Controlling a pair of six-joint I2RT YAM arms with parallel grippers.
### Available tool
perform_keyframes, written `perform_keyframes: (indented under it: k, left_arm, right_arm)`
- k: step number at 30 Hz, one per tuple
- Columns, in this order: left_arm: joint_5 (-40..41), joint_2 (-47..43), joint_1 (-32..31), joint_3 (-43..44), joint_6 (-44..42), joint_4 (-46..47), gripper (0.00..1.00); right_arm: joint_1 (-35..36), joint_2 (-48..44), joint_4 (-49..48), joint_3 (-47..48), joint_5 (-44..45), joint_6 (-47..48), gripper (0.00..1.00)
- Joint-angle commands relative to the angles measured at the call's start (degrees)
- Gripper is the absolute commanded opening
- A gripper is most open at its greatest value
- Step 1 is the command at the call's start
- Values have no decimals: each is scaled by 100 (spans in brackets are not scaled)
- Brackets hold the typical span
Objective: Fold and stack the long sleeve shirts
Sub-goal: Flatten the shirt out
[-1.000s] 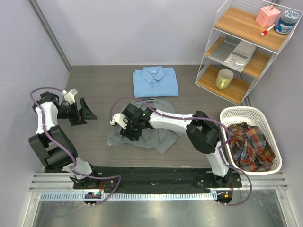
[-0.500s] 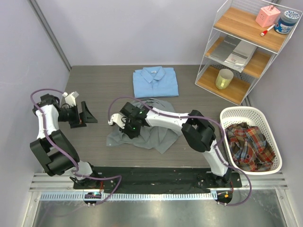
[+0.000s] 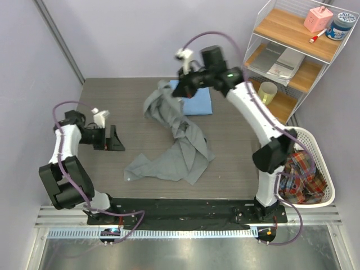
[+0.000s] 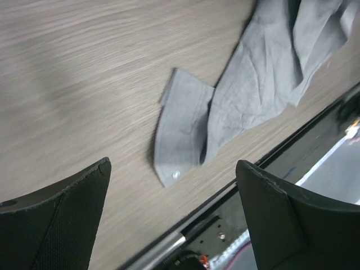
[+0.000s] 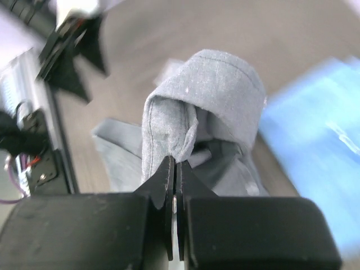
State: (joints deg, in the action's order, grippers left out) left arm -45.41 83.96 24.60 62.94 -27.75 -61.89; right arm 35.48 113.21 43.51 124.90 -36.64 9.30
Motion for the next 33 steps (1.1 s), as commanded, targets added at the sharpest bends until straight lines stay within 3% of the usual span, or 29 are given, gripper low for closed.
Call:
perform_keyframes:
  k: [1,3,4,10,15,17,18,19,21,22,26,27,30,33]
  left_arm:
    - [688,-354,-1593,-352,321,1133,93]
    - [971,-311,-2106,-475,436,1642,93]
    - [1320,-145,-2657,-475,506,1741,93]
    - [2552,594,-4205,-432,341,2172,95]
    - [3703,1077,-4885,-598,-72,2242,91]
    - [3959,1166,-4886,-695,-134,2190,81]
    - [4135,1192,-4851,-739,-230,2155,74]
    - [4145,1184,-4798,-817,-257,2094,53]
    - [3988,1079,-4371,-845,-292,1840,23]
    - [3683,1026,-4132,-749,-310,1716,0]
    - [3354,964,-2753,-143,-793,1031,0]
    - [3319,938,-2141,41,-863,899,0]
    - [3021,1043,-1234,1156,-1031,330,0]
    - [2407,1166,-573,2405,-865,-103,0]
  right_arm:
    - [-840,-1027,431,-711,-291,-499,1]
    - [-1166,-1308,448,-1098,-185,-552,1]
    - [-1280,-1388,483,-1178,-168,-604,1]
    - [-1826,-1819,597,-1512,87,-675,1]
    - [-1914,-1943,685,-1293,96,-614,1]
    - [-1923,-2074,738,-1319,0,-605,1]
    - [-1914,-2144,738,-1380,-44,-622,1]
    - [-1914,-2206,730,-1459,-62,-631,1]
    - [-1905,-2461,668,-1854,-71,-692,1]
    - [-1879,-2557,503,-2029,-62,-736,1]
    - [-1424,-2734,-113,-2646,78,-1052,1]
    - [-1291,-2629,-280,-2629,104,-1262,1]
    - [-904,-2104,-633,-1911,140,-1483,1]
    - [-990,-1890,-519,-969,70,-1782,1]
